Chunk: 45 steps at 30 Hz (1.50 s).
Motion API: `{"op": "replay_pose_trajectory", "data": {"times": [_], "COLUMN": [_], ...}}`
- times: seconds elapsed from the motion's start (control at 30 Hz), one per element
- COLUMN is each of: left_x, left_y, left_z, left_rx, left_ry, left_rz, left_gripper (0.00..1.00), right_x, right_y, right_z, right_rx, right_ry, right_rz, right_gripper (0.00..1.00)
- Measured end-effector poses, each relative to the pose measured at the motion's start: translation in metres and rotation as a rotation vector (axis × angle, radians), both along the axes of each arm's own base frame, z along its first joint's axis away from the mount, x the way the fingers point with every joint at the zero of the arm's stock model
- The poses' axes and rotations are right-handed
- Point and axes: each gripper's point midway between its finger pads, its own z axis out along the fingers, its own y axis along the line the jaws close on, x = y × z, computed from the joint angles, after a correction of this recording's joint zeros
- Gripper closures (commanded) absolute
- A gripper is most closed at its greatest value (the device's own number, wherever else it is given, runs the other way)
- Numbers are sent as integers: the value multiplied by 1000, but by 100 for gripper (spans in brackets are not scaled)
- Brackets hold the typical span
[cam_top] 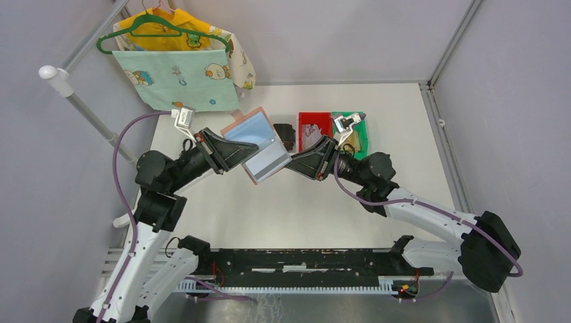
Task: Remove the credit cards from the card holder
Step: Remove the credit card from the card holder.
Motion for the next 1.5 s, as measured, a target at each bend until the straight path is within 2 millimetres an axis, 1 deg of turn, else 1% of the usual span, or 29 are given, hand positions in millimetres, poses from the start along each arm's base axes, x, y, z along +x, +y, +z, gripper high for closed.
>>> {"op": "replay_pose_trajectory", "data": {"times": [0.2,0.4,0.6,0.7,0.8,0.9,1.0,1.07,1.1,1.17,1.2,1.23,1.27,1.3,1.33,1.4,1.5], "left_x": [0,-2,-4,-6,-9,-11,-15,-17,-17,-16,-16,-15,-14,-13,-12,-9,-5], "left_y": [0,0,-1,-2,-3,-5,-6,-6,-6,-6,-6,-5,-5,-4,-3,-1,3], "left_z": [2,1,0,0,-2,-5,-6,-6,-7,-7,-8,-9,-8,-8,-7,-5,-9], "left_rx": [-3,0,9,15,22,29,34,38,42,55,64,78,92,109,129,176,255], "left_ry": [-10,-11,-20,-26,-29,-27,-29,-33,-37,-52,-59,-72,-85,-103,-124,-182,-263], "left_rz": [-1,-9,-21,-30,-49,-69,-90,-101,-101,-96,-93,-87,-79,-70,-58,-27,6], "left_gripper": [98,98,98,98,98,98,98,98,94,79,75,67,54,45,40,37,37], "right_x": [-1,-8,-12,-14,-17,-19,-21,-22,-22,-21,-21,-20,-19,-17,-16,-10,2], "right_y": [1,2,5,9,15,20,24,25,26,26,27,27,28,28,29,33,36], "right_z": [5,22,28,30,36,44,45,43,43,41,40,38,35,30,27,16,11], "right_rx": [18,45,39,26,22,22,20,17,14,9,4,-4,-15,-34,-50,-121,-228], "right_ry": [8,-8,-35,-55,-94,-127,-135,-128,-122,-113,-106,-96,-85,-66,-51,2,51], "right_rz": [14,48,61,63,74,91,107,114,116,117,116,115,113,109,107,88,38], "right_gripper": [66,62,53,51,51,58,72,79,83,91,94,99,100,100,100,100,100]}}
